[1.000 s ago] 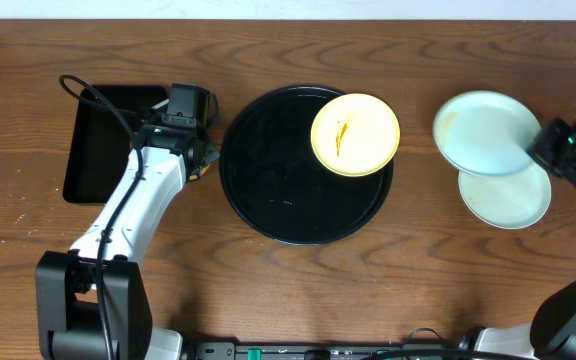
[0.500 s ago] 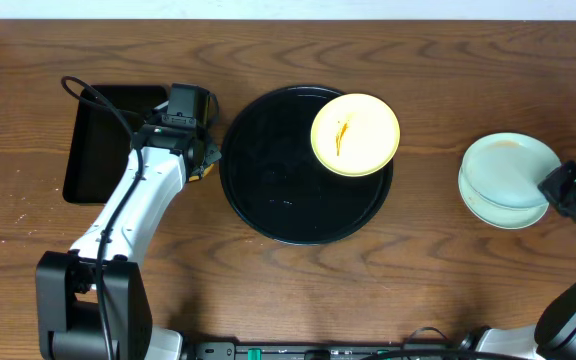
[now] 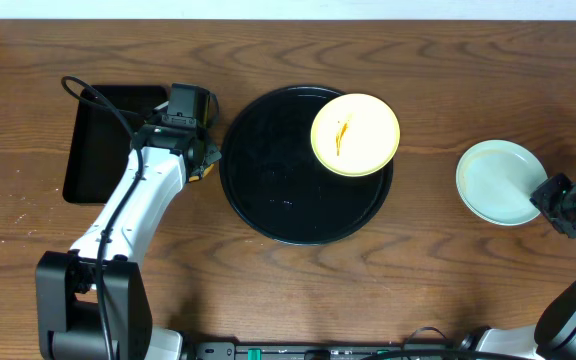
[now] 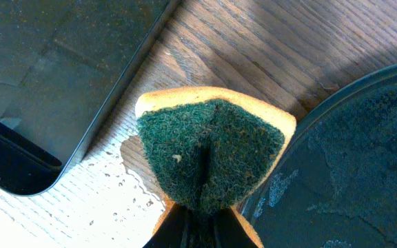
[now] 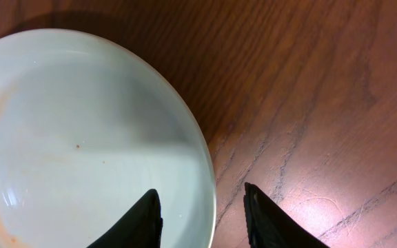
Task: Clean dirty plates on tray and stack at the side
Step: 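Release the stacked plate and lift the right gripper away, then move the right gripper to the yellow plate rim and grip it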
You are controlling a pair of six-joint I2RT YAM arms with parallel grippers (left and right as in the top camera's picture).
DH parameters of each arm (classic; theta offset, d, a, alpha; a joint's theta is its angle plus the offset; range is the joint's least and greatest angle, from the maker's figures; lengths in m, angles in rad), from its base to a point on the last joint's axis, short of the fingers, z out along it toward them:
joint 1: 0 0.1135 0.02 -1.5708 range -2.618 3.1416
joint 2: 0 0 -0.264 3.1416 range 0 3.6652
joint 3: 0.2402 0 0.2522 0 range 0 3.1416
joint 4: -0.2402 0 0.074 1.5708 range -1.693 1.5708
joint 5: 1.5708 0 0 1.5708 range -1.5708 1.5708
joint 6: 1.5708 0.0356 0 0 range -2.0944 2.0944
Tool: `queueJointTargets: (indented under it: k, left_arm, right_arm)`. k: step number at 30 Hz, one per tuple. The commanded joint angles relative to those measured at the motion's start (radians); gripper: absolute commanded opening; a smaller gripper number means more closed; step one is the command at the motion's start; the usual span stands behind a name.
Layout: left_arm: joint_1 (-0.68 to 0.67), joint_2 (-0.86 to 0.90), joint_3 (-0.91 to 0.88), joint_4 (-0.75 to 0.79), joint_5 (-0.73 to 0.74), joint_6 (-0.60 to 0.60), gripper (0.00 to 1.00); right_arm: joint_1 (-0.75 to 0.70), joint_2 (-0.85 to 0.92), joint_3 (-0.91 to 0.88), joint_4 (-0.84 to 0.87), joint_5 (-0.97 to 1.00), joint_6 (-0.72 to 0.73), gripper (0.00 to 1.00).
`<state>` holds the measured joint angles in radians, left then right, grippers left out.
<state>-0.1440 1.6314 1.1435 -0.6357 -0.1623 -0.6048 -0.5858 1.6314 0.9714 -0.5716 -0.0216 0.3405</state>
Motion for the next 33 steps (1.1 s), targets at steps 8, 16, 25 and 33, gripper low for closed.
queueJointTargets:
  k: [8,16,25,33]
  left_arm:
    - [0.002,-0.01,0.022,-0.005,-0.001,0.007,0.08]
    - [0.0,-0.01,0.022,0.008,0.11,0.149,0.08]
    - [-0.013,-0.01,0.022,0.002,0.133,0.149,0.08]
    - [-0.06,-0.009,0.022,0.003,0.132,0.148,0.08]
  right_arm:
    - [0.146,-0.013,0.011,0.063,-0.155,-0.141,0.38]
    - [0.468,0.0,0.246,-0.029,-0.184,-0.126,0.45]
    - [0.675,0.24,0.501,-0.032,-0.141,-0.067,0.47]
    - [0.682,0.441,0.631,-0.091,-0.173,-0.151,0.46]
